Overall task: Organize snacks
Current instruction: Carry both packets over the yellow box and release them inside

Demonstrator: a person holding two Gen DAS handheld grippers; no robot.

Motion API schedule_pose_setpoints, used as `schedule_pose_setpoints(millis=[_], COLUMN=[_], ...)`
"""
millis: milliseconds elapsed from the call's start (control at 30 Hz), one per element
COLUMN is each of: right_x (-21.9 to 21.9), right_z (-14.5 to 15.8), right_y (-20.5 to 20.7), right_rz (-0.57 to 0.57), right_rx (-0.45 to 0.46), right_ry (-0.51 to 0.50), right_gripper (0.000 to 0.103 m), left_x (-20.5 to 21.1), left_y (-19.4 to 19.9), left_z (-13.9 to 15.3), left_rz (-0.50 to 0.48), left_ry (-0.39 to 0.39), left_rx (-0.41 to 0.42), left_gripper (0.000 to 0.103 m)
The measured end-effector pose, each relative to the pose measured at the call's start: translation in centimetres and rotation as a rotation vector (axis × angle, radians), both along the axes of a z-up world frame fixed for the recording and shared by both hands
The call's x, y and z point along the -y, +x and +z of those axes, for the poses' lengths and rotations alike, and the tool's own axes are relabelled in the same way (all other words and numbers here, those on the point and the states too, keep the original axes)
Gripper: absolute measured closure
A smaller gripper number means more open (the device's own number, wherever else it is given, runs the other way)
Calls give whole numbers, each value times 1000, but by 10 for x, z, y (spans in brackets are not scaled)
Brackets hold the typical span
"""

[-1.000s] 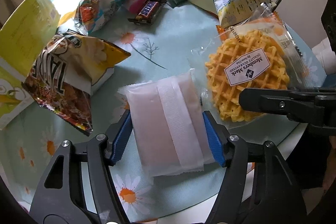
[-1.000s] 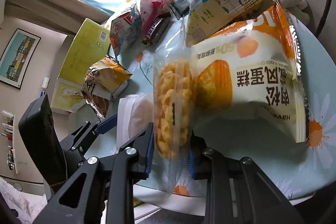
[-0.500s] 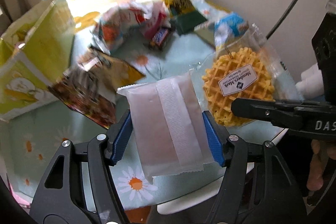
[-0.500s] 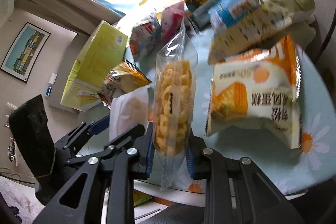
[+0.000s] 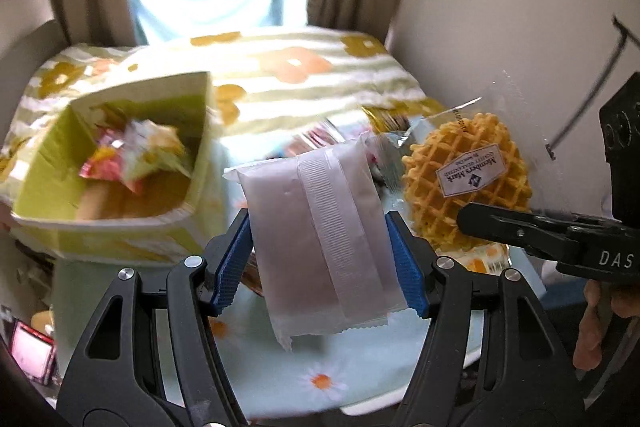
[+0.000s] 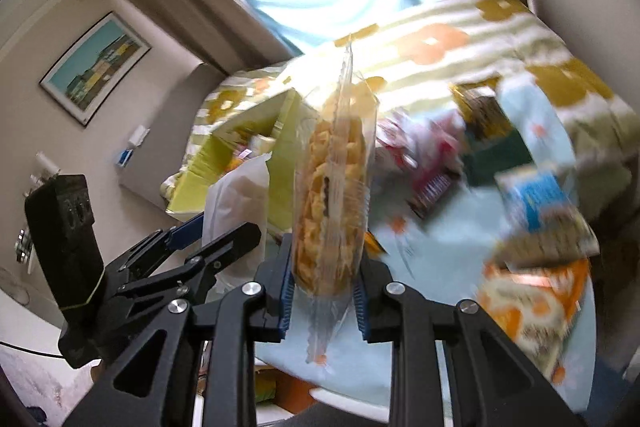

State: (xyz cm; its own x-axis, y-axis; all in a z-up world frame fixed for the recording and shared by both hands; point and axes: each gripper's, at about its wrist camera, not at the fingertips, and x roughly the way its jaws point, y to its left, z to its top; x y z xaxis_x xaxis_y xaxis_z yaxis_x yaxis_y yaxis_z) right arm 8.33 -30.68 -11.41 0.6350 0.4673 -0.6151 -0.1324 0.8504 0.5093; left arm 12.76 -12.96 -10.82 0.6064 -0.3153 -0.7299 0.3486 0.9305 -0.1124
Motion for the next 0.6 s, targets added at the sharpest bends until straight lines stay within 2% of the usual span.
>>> schedule_pose_setpoints(millis=[133, 333, 433, 600], right_x=[-38, -96, -129, -173], right_z=[16, 25, 21, 4], right_y=[32, 84, 109, 145], right_rz=[48, 102, 122, 135], right_rx=[29, 44, 33, -13], right_ry=[8, 21, 24, 30], right_gripper=[80, 80, 80, 80], left_x=[-44, -119, -153, -200], left_y=[27, 74, 98, 136], left_z=[15, 22, 15, -11], left_rz=[53, 134, 156, 166], left_ry=[-13, 19, 49, 94], left_rx=[17, 7, -16, -84], left_gripper=[41, 41, 41, 41])
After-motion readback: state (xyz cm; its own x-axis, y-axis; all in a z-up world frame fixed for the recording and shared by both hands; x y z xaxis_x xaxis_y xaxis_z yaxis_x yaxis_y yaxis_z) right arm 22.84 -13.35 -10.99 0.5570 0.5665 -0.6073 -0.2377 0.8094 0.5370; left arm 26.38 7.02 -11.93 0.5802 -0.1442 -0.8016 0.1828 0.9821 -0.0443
